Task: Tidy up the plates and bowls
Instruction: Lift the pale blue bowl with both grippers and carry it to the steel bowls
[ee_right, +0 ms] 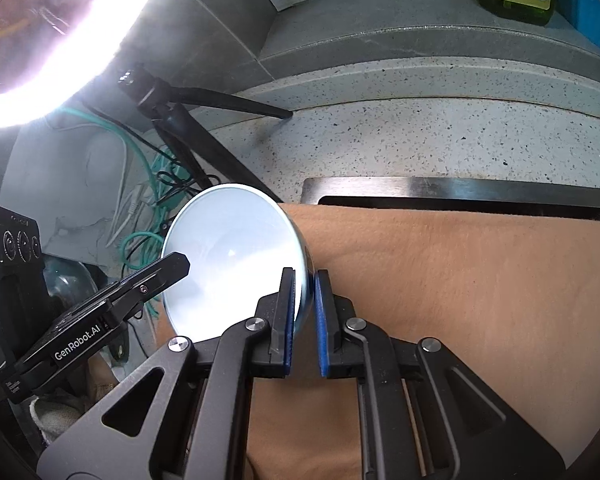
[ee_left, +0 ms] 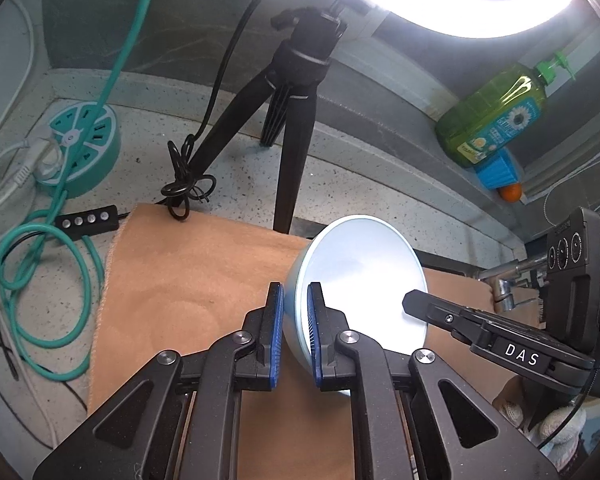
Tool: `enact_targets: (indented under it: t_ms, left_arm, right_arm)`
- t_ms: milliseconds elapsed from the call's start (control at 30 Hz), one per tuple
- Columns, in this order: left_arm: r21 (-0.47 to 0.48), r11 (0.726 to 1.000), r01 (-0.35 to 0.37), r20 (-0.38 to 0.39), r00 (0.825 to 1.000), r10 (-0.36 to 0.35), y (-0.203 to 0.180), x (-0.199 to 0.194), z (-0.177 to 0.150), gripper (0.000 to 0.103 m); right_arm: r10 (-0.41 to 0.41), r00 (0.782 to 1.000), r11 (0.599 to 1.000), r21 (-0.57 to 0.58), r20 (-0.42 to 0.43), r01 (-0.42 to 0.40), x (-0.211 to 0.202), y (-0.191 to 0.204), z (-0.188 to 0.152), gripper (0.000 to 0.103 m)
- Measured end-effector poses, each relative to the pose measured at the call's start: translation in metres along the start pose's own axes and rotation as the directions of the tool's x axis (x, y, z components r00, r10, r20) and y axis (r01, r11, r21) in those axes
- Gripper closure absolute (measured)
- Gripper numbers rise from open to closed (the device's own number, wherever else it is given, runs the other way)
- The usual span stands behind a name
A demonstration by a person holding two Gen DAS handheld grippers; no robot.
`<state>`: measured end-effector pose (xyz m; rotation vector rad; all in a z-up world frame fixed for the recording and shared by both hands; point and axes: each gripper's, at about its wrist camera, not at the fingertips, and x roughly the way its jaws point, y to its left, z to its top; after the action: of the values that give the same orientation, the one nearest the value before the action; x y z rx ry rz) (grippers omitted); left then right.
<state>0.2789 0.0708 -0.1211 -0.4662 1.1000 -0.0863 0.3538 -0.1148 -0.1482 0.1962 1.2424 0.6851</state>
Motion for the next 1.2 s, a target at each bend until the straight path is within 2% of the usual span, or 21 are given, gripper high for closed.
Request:
enact_targets:
  t_ms: [267, 567, 967, 1200]
  left_arm:
    - [0.002, 1.0, 0.02, 0.049, 0.999, -0.02, -0.003, -0.035, -0.013, 0.093]
    - [0.004, 0.999, 0.041, 0.1, 0.994, -0.041, -0.002, -0.076, -0.04, 0.093]
    - [0.009, 0.999, 0.04, 0.151, 0.988, -0.041, -0.001, -0.121, -0.079, 0.093]
    - [-0.011, 0.999, 0.035, 0.151, 0.988, -0.033, 0.007, -0.135, -0.107, 0.093]
  right_arm:
    - [0.025, 0.999, 0.998, -0.057, 0.023, -0.024, -0.035, 0.024, -0.012, 0.094]
    - [0.053, 0.998, 0.993, -0.108, 0.037, -0.049, -0.066, 0.053, -0.044, 0.093]
    - [0.074, 0.997, 0.985, -0.159, 0.029, -0.069, -0.09, 0.08, -0.091, 0.093]
    - [0.088, 0.996, 0.978, -0.188, 0.002, -0.086, -0.092, 0.091, -0.12, 0.093]
